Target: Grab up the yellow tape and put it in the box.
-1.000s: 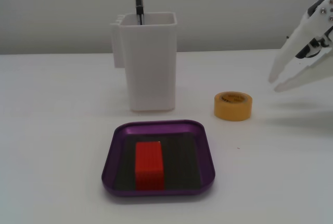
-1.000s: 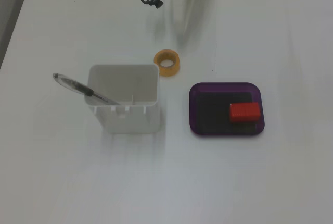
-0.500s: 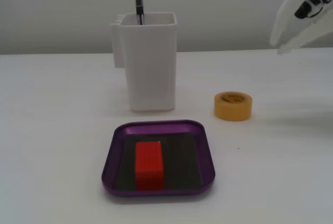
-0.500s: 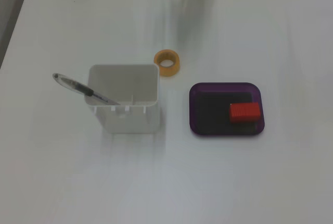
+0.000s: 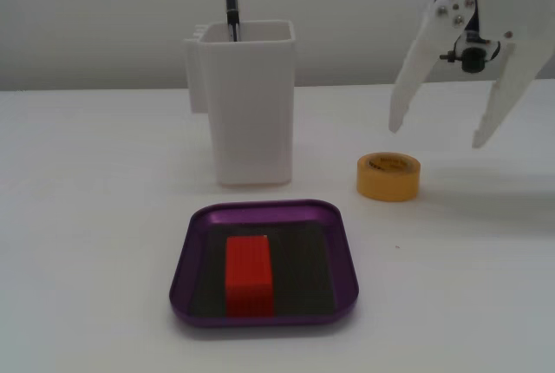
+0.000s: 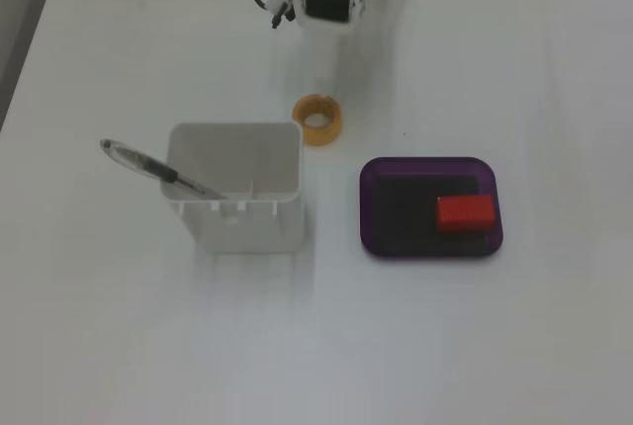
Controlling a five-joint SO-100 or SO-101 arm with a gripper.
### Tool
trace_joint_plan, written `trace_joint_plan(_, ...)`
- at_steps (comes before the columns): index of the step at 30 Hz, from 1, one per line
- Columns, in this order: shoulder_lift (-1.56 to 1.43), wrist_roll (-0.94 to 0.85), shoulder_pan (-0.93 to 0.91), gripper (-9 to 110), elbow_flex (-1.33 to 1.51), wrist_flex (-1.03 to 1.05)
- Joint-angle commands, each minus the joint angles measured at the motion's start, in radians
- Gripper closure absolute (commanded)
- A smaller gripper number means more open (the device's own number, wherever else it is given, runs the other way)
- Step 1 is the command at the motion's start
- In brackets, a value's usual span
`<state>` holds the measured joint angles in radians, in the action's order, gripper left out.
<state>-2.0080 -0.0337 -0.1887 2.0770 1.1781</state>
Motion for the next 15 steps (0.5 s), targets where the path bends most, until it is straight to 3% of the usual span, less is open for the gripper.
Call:
trace_joint_plan(1, 0.005, -0.006, -0.002, 77, -0.046, -0.015)
trace_joint_plan(15, 0.006, -0.049, -0.002, 77, 0.029, -0.106)
